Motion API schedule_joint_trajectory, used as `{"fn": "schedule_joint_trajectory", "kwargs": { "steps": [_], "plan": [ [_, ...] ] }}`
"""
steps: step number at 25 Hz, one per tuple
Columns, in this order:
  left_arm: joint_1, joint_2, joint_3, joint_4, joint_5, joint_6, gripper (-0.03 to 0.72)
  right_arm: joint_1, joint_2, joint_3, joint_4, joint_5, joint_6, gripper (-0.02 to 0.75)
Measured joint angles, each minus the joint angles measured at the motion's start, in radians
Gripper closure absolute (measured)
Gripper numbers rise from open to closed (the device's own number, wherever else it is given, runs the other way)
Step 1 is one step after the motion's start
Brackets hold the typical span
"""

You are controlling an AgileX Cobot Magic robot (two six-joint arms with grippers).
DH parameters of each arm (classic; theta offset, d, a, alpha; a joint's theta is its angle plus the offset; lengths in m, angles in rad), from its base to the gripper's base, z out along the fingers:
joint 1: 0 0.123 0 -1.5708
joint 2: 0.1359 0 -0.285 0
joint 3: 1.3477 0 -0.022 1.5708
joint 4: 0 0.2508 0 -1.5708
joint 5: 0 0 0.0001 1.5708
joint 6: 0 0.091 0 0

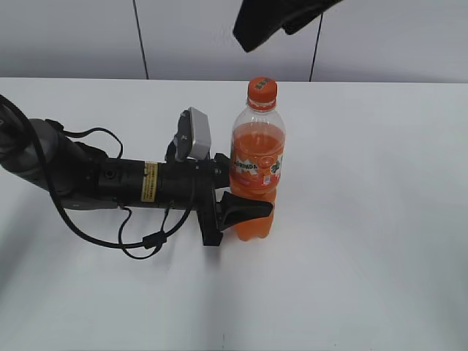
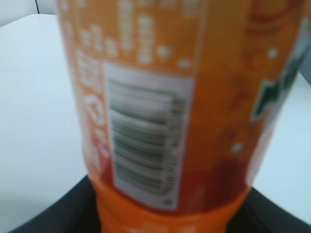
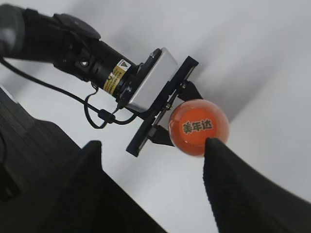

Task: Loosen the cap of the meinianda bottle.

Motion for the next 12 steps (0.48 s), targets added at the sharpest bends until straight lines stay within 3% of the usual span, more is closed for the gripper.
{"fn": "schedule_joint_trajectory", "kwargs": {
  "steps": [5, 12],
  "plan": [
    [0.000, 0.000, 0.000, 0.000, 0.000, 0.000, 0.297, 0.000, 0.000, 0.000, -0.027, 0.000, 0.248, 0.246],
    [0.000, 0.000, 0.000, 0.000, 0.000, 0.000, 0.297, 0.000, 0.060, 0.000, -0.061, 0.000, 0.306, 0.246]
  ]
}}
